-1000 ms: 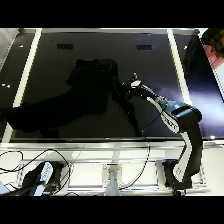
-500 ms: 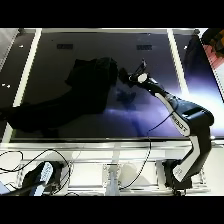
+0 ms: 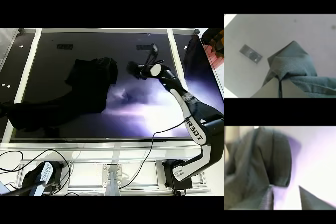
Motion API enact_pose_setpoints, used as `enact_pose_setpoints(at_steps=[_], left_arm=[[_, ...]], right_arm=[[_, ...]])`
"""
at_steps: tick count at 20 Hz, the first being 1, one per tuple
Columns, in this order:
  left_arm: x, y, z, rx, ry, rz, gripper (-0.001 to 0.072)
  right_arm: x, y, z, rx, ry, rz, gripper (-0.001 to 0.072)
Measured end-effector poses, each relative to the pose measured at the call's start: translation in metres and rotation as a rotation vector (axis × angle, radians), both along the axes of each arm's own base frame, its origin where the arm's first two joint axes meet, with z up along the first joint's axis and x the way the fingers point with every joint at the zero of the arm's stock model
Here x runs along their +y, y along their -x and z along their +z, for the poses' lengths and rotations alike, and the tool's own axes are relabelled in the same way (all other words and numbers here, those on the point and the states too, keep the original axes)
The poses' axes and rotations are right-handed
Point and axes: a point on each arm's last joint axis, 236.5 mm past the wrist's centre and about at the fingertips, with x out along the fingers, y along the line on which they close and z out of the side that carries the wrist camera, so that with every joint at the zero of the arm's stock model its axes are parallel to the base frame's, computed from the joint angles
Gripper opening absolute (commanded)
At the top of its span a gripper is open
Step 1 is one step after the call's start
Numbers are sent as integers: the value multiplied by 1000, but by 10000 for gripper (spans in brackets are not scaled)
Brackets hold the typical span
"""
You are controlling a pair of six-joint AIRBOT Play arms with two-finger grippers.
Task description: Fold the clothes and pants, and hang the long-sleeved shirts on hangers.
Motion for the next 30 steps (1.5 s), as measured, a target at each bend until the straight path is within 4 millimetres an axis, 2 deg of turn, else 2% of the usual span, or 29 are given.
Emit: enact_pose_setpoints(at_steps=[2, 4, 6, 9, 10, 11, 13, 15, 17, 19, 24, 27, 28, 30], left_arm=[[0, -1, 1, -5, 2, 0, 14], [-1, -2, 0, -11, 10, 1, 14], [-1, -2, 1, -13, 9, 1, 14], [-1, -2, 1, -15, 9, 1, 13], [-1, -3, 2, -19, 9, 1, 13], [-1, -3, 2, -20, 9, 0, 13], [-1, -4, 2, -23, 7, 0, 13], [-1, -4, 3, -24, 5, 0, 14], [-1, -4, 3, -24, 5, 0, 13], [-1, -4, 3, -25, 5, 0, 14], [-1, -4, 3, -26, 4, -1, 13], [-1, -3, 0, -21, 7, -1, 13], [-1, -3, -1, -19, 8, -1, 13], [-2, -2, -3, -15, 11, -1, 14]], right_arm=[[27, 8, -19, 44, -39, 7, 468], [47, 11, -40, 105, -109, -39, 617], [58, 13, -62, 178, -179, -101, 631], [68, 15, -82, 253, -262, -176, 616], [69, 13, -86, 266, -286, -204, 602], [69, 10, -90, 275, -308, -234, 542], [69, 5, -97, 298, -362, -304, 522], [68, 0, -104, 316, -412, -368, 417], [67, -4, -110, 331, -448, -414, 408], [64, -8, -112, 325, -469, -447, 304], [61, -14, -114, 309, -487, -482, 248], [63, -19, -114, 298, -493, -485, 245], [65, -21, -113, 296, -496, -480, 201], [73, -25, -112, 303, -499, -456, 20]])
